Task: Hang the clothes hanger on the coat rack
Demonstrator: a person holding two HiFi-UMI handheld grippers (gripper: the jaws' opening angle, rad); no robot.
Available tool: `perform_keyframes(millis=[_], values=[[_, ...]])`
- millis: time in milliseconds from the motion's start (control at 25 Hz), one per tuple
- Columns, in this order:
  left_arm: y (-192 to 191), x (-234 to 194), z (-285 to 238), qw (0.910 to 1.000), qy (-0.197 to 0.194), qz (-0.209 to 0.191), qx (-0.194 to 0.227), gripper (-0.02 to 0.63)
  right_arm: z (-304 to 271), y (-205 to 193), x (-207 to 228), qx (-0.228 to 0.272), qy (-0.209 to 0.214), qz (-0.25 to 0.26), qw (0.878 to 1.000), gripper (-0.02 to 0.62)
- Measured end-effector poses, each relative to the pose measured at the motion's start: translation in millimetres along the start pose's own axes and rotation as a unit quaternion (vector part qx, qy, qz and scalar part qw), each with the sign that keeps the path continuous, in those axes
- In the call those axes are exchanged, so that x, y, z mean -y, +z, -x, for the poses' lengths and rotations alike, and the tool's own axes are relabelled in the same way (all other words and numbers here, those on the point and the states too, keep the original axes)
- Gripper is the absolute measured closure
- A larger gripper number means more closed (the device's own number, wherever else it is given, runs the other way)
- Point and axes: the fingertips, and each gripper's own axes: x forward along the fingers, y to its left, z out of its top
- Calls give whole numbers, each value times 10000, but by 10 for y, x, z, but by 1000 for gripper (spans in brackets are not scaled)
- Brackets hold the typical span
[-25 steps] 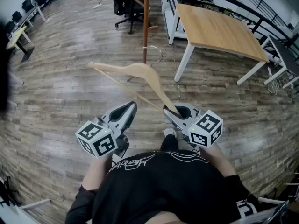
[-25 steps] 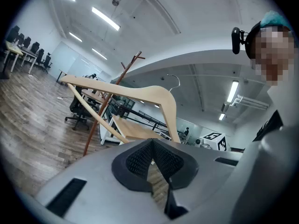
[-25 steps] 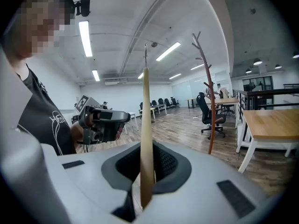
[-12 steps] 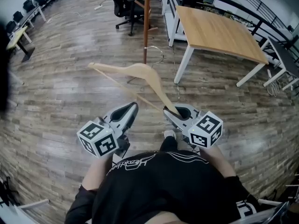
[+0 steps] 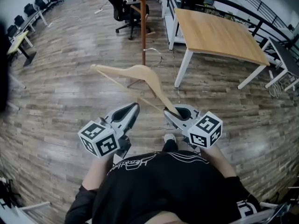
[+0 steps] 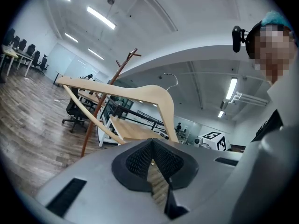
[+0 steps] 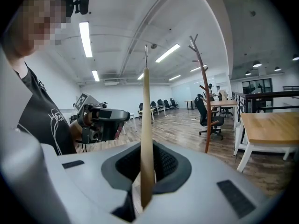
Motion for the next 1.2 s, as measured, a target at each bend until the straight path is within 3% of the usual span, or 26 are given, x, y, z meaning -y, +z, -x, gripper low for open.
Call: perform_keyframes(millis=[360, 760, 1200], values=[[117, -158, -565, 9998, 209, -1, -11, 598, -42, 88, 645, -25, 197, -22, 9998, 534], [361, -435, -1553, 9985, 529, 79, 60, 598, -71, 321, 1732, -34, 482, 30, 9988, 534], [547, -418, -2435, 9973, 668, -40, 285, 598, 135, 394, 2650, -18, 640, 162, 9978, 534]])
